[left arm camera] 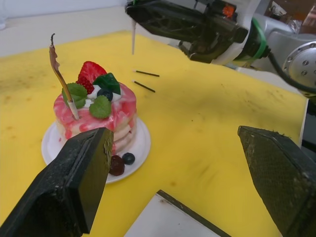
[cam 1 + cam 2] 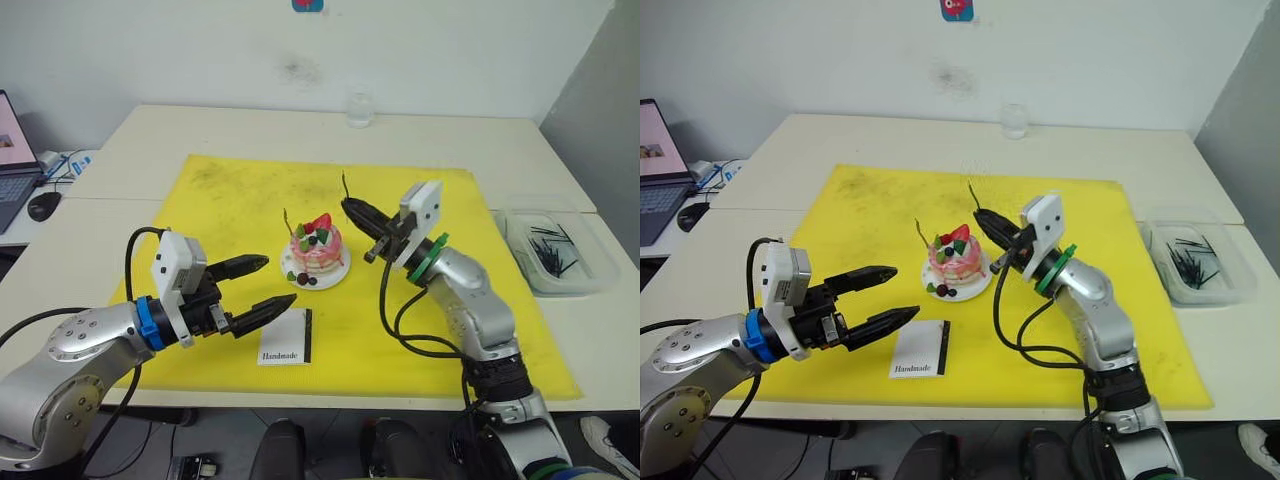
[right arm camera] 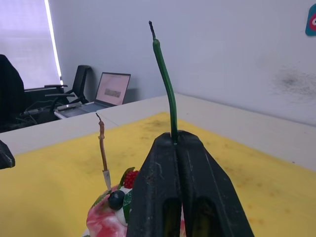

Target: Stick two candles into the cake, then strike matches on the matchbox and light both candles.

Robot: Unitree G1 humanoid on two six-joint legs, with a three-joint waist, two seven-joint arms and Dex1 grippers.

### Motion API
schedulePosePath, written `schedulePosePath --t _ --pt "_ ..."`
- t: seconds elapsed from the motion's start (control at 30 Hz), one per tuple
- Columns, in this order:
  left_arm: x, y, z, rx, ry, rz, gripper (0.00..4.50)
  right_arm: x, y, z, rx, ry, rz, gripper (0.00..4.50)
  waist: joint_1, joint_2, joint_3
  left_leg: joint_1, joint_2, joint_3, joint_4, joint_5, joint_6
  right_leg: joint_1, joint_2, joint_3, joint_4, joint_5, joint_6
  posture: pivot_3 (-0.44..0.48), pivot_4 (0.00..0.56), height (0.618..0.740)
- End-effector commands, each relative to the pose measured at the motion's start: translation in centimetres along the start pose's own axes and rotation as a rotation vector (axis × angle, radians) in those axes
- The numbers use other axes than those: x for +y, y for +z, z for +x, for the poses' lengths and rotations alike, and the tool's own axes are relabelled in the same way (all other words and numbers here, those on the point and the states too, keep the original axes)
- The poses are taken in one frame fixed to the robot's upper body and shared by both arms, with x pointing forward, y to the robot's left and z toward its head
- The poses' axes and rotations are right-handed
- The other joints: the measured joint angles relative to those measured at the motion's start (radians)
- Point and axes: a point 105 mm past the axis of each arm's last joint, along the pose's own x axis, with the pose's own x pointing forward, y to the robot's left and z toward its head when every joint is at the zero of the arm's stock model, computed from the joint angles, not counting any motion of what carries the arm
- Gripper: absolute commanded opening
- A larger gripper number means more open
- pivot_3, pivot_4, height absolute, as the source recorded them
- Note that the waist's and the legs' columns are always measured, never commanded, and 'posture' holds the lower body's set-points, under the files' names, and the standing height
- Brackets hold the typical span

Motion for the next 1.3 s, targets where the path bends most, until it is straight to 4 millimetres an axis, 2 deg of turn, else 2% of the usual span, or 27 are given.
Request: schedulePosePath --t 0.03,0.2,0.73,1.03,1.3 --pt "0.0 1.0 -0.5 -0.014 -0.013 0.036 4.50 0.7 0.7 0.5 -0.064 0.004 -0.037 0.05 0.000 0.000 0.000 0.000 0.000 0.000 0.000 0.000 0.000 0.000 0.000 0.000 0.000 0.000 0.000 0.000 0.150 0.740" --pt "-0.1 1.2 -0.1 -0.002 -0.040 0.055 4.50 1.1 -0.4 1.0 -0.060 -0.001 -0.027 0.05 0.000 0.000 0.000 0.001 0.000 0.000 0.000 0.000 0.000 0.000 0.000 0.000 0.002 0.000 0.000 0.000 0.150 0.740" --pt "0.0 1.5 0.5 0.005 -0.065 0.083 4.50 0.1 -2.4 1.1 -0.021 -0.096 -0.006 0.05 -0.001 0.000 0.000 0.001 0.000 0.000 0.000 0.000 0.000 0.000 0.000 0.002 0.002 0.000 -0.001 0.000 0.150 0.740" --pt "0.0 1.4 0.5 0.010 -0.074 0.084 4.50 1.2 -2.6 1.0 -0.019 -0.064 0.011 0.05 -0.001 0.000 0.000 0.001 0.000 0.000 0.000 0.000 0.000 0.000 -0.001 0.002 0.002 0.000 -0.001 0.000 0.150 0.740" --pt "-0.1 1.2 0.5 0.014 -0.079 0.082 4.50 1.6 -3.5 0.5 0.010 -0.064 0.002 0.05 -0.001 0.000 0.000 0.001 0.000 0.000 0.000 0.000 0.000 -0.001 -0.001 0.002 0.002 0.000 -0.001 0.000 0.150 0.740"
